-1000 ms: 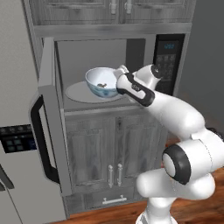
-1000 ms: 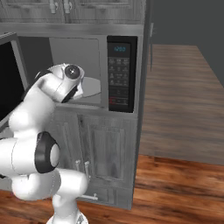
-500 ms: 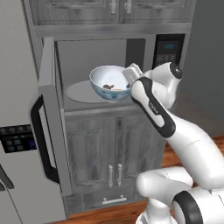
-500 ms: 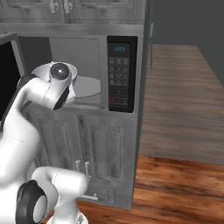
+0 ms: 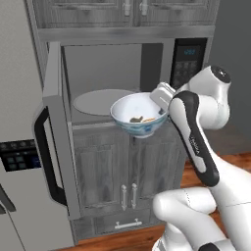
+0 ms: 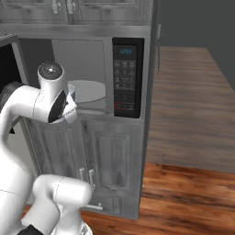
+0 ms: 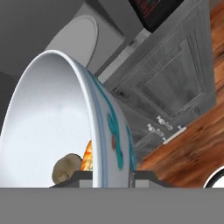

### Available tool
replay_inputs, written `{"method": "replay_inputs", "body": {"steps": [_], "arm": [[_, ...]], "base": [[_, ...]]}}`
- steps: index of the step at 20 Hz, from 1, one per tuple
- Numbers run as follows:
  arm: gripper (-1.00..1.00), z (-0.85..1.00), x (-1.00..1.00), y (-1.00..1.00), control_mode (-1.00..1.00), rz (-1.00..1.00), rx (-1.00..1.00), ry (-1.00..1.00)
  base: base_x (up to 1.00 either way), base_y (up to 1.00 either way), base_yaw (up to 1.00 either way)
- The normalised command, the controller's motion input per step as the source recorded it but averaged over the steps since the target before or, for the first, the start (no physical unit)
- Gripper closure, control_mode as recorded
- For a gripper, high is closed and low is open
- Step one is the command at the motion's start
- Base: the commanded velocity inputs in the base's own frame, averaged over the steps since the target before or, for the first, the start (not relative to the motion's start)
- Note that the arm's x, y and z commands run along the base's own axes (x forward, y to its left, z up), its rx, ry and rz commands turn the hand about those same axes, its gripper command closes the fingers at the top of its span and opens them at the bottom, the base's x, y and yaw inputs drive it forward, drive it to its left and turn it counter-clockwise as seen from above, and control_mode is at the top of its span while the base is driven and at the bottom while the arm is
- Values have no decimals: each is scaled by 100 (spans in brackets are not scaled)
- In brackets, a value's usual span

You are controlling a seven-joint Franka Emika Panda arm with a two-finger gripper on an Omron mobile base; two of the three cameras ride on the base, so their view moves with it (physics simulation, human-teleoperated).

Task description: The microwave is finished heating the shrimp and garlic. Take the bowl containing the food and place it on the dining counter.

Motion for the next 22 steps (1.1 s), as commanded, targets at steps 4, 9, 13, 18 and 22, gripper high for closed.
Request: {"method": "replay_inputs", "body": {"steps": [4, 9, 13, 18, 22], "arm": [[100, -9, -79, -11, -100, 7, -1, 0], [100, 0, 0, 0, -100, 0, 0, 0], [100, 0, 0, 0, -100, 0, 0, 0], [100, 0, -5, -17, 100, 0, 0, 0], [100, 0, 0, 0, 100, 0, 0, 0]], "base": [[0, 0, 0], [0, 0, 0], [0, 0, 0], [-3, -13, 0], [-42, -86, 8]]}}
